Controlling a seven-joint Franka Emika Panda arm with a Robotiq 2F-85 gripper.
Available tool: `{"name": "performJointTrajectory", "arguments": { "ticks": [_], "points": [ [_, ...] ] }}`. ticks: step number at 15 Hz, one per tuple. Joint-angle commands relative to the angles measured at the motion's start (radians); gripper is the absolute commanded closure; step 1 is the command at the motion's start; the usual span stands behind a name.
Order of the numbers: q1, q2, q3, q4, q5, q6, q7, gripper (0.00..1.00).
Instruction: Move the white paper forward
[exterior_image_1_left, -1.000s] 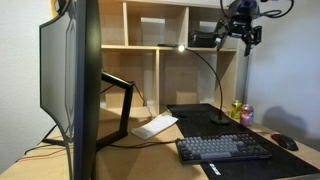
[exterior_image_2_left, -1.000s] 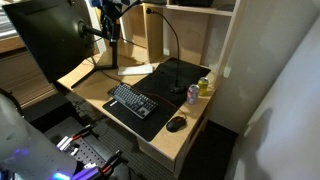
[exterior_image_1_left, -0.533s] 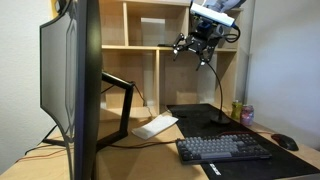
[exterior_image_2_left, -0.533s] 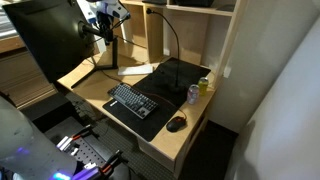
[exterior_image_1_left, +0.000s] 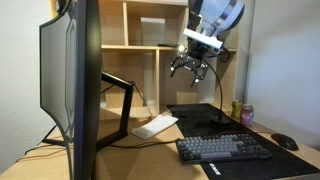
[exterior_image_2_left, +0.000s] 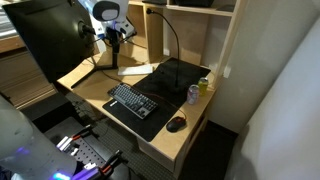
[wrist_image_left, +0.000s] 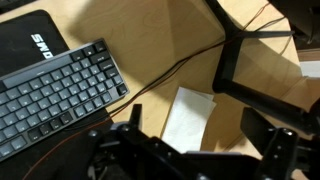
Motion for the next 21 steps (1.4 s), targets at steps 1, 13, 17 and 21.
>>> {"name": "performJointTrajectory", "arguments": {
  "ticks": [1, 13, 17, 21],
  "points": [
    [0.005, 0.175, 0.004, 0.006, 0.114, 0.231, -0.047, 0.00],
    [0.005, 0.353, 0.062, 0.069, 0.313, 0.442, -0.144, 0.00],
    [0.018, 0.486, 0.105, 0.165, 0.428, 0.537, -0.229, 0.00],
    [0.036, 0.500, 0.089, 0.165, 0.404, 0.509, -0.187, 0.00]
  ]
}}
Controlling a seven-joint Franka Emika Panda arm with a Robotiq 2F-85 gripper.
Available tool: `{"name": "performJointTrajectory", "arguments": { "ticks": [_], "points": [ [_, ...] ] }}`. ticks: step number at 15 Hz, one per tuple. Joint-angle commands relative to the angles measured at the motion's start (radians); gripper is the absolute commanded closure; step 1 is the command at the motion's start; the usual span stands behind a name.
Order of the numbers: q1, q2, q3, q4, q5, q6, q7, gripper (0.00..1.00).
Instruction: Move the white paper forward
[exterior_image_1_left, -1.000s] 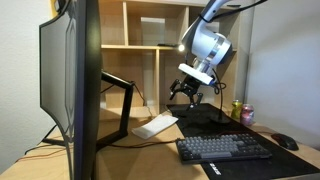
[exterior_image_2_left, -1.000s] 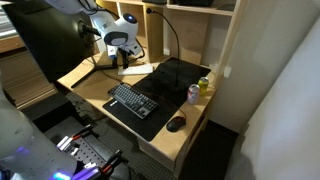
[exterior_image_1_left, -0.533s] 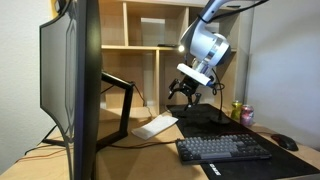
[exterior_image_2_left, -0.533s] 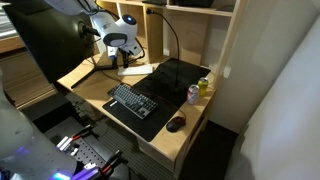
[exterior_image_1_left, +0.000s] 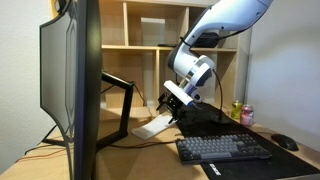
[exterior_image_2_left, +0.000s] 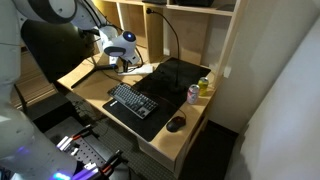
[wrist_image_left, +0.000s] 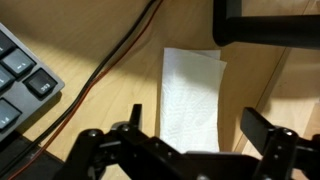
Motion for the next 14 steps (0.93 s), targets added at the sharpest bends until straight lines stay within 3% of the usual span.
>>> {"name": "performJointTrajectory", "arguments": {
  "ticks": [1, 5, 10, 14],
  "points": [
    [0.011, 0.012, -0.011, 0.013, 0.004, -0.005, 0.002, 0.00],
    [0.036, 0.088, -0.050, 0.060, -0.051, 0.005, 0.060, 0.00],
    [-0.012, 0.195, 0.041, 0.156, 0.073, 0.078, -0.084, 0.00],
    [0.009, 0.248, 0.042, 0.231, 0.084, 0.085, -0.101, 0.00]
  ]
}}
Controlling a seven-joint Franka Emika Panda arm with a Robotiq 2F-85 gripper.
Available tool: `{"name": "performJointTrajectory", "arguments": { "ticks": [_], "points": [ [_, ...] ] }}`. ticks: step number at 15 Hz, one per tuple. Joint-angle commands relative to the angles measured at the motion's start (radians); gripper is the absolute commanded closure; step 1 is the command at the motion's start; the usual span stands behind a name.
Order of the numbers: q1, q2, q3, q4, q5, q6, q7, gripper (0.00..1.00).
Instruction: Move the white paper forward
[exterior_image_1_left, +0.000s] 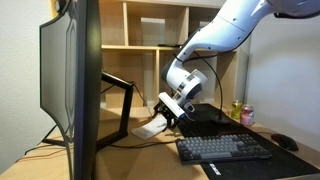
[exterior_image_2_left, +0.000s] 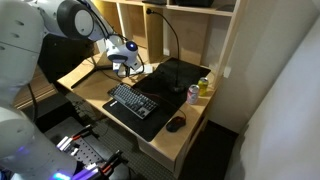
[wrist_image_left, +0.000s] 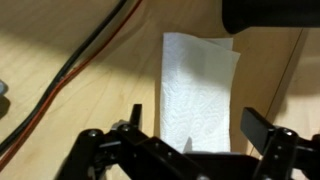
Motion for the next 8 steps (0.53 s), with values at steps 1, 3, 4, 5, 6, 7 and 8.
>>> {"name": "performJointTrajectory", "arguments": {
  "ticks": [1, 3, 4, 5, 6, 7, 8],
  "points": [
    [0.010, 0.065, 0.007, 0.081, 0.009, 0.025, -0.026, 0.00],
    [0.015, 0.100, 0.011, 0.119, 0.009, 0.044, -0.033, 0.00],
    [0.021, 0.114, 0.006, 0.131, 0.005, 0.052, -0.023, 0.00],
    [0.021, 0.129, 0.014, 0.155, 0.014, 0.058, -0.017, 0.00],
    [0.008, 0.146, 0.035, 0.180, 0.037, 0.076, -0.036, 0.00],
    [0.000, 0.159, 0.052, 0.203, 0.053, 0.096, -0.050, 0.00],
    [0.006, 0.165, 0.051, 0.218, 0.047, 0.103, -0.035, 0.00]
  ]
}}
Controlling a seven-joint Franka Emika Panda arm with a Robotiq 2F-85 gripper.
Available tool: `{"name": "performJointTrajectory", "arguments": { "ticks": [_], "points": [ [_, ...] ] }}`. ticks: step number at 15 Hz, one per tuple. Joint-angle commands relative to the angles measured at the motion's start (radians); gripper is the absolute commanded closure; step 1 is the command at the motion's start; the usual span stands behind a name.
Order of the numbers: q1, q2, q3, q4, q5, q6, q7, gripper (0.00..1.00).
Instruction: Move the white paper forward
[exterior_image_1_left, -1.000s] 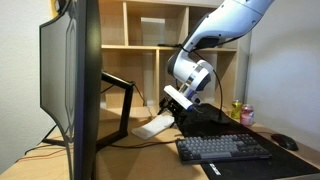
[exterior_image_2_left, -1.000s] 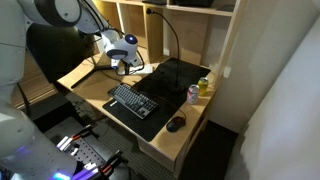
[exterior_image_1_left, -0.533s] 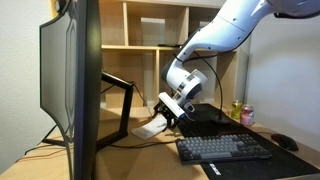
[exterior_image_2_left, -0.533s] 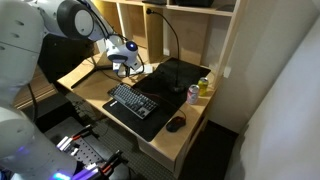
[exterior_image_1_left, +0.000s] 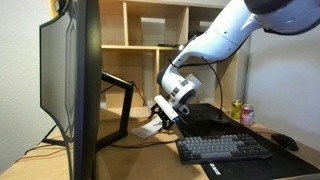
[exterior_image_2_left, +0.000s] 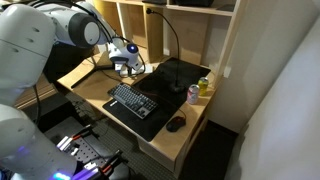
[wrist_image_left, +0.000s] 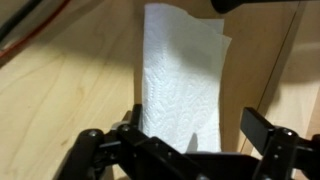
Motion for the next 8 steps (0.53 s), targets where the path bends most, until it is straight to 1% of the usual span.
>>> {"name": "performJointTrajectory", "arguments": {
  "ticks": [1, 2, 3, 5, 8],
  "points": [
    [-0.001, 0.051, 0.025, 0.083, 0.024, 0.035, -0.012, 0.00],
    [0.001, 0.059, 0.023, 0.094, 0.014, 0.032, -0.010, 0.05],
    [0.009, 0.061, 0.008, 0.093, 0.001, 0.017, 0.014, 0.28],
    [-0.003, 0.063, 0.008, 0.081, 0.002, 0.015, 0.005, 0.32],
    [-0.008, 0.073, 0.005, 0.078, 0.004, 0.017, 0.004, 0.53]
  ]
}}
